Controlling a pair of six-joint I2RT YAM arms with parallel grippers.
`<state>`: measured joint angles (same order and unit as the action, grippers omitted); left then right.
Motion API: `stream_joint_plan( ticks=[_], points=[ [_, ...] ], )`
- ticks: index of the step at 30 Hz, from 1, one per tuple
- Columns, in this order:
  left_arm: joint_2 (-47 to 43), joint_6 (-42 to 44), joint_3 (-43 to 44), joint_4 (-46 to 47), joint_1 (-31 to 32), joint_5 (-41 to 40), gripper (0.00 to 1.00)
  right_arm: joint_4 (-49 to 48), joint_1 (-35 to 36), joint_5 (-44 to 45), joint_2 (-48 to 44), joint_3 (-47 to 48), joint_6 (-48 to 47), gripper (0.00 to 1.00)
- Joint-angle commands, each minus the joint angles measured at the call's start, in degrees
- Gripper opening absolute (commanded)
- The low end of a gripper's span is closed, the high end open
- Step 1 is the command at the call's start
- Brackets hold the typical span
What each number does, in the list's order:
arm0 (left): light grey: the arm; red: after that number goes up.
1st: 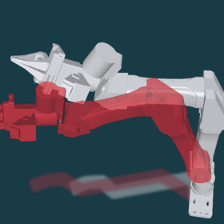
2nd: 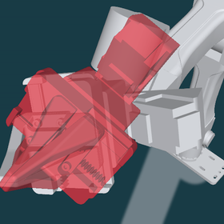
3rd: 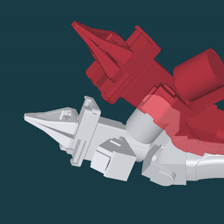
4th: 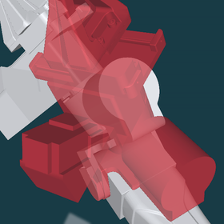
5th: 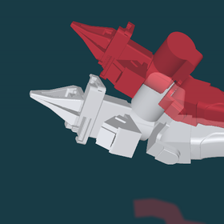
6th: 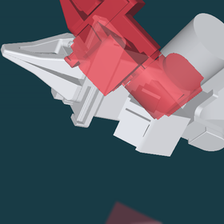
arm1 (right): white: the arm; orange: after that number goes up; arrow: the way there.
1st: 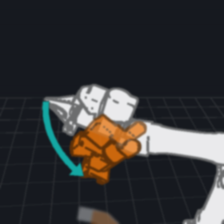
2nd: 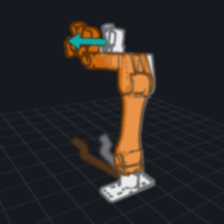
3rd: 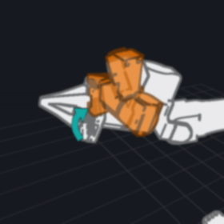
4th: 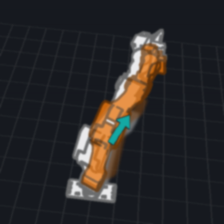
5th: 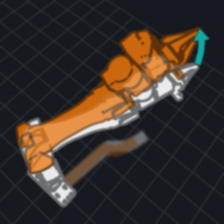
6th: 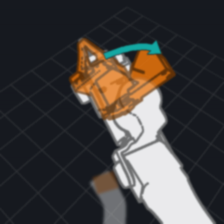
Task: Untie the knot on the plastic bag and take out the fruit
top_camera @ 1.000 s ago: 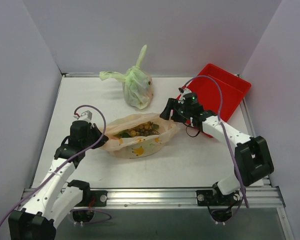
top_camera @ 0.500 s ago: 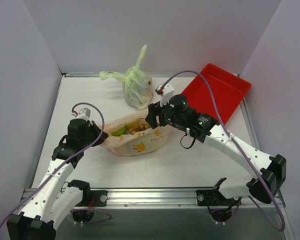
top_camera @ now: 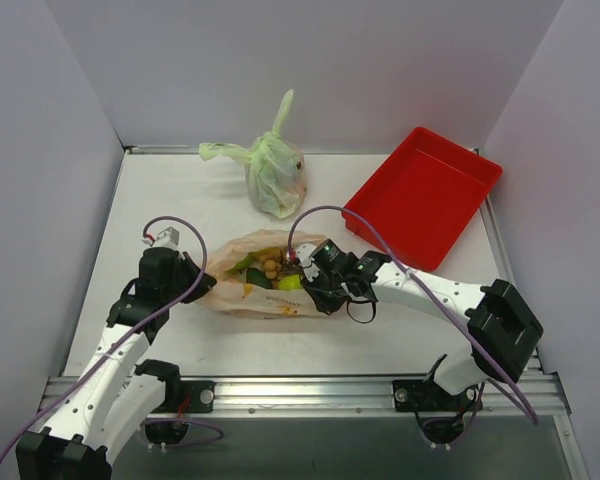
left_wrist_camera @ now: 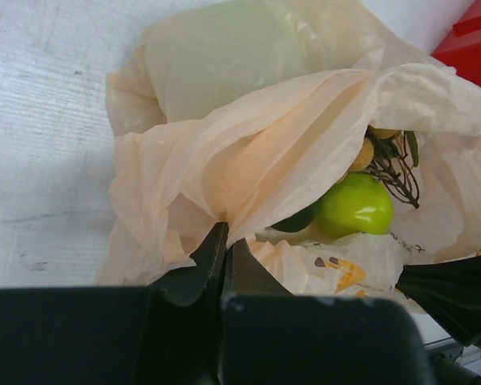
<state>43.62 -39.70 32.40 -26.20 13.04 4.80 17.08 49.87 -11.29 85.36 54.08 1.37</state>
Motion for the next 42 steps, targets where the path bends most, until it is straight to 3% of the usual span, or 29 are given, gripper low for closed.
stream_joint_plan(
  ticks=[1, 6, 9, 13, 16, 18, 20, 27, 34, 42],
  points=[
    [-0.6, -1.1, -0.8, 2.5, 0.1, 0.3, 0.00, 4.2, 0.1, 2.5, 2.7, -0.2, -4.7, 0.12],
    [-1.7, -1.3, -1.8, 2.6, 0.1, 1.0, 0.00, 5.9, 2.7, 5.0, 5.8, 0.5, -6.8, 0.04],
    [-1.7, -0.5, -2.7, 2.6, 0.1, 1.9, 0.00, 6.8, 3.8, 5.7, 4.5, 1.4, -6.2, 0.07],
    [-1.3, 1.8, -3.4, 1.9, 0.1, 3.6, 0.00, 6.8, 3.9, 5.2, -1.9, 4.3, -3.7, 0.23],
    [-0.6, 3.8, -3.2, 1.1, 0.1, 5.2, 0.00, 6.6, 4.0, 5.5, -5.0, 7.0, 0.7, 0.48],
    [0.0, 5.0, -2.7, 0.5, 0.1, 5.7, 0.00, 5.8, 4.0, 5.9, -6.0, 8.0, 3.0, 0.55],
    [0.1, 6.7, -2.3, -0.2, 0.1, 6.1, 0.00, 3.3, 4.0, 6.3, -5.9, 8.9, 7.0, 0.60],
    [1.5, 12.8, -0.6, -0.8, 0.3, 8.4, 0.00, -5.0, 4.1, 11.5, 1.1, 9.5, 21.4, 0.63],
    [0.9, 14.5, -0.6, -0.5, 2.3, 6.3, 0.00, -8.9, 4.1, 16.6, 8.8, 10.2, 28.3, 0.93],
    [-2.0, 14.3, -0.9, -0.1, 2.0, 4.0, 0.00, -10.7, 4.7, 14.4, 16.0, 11.4, 28.6, 0.92]
  ],
)
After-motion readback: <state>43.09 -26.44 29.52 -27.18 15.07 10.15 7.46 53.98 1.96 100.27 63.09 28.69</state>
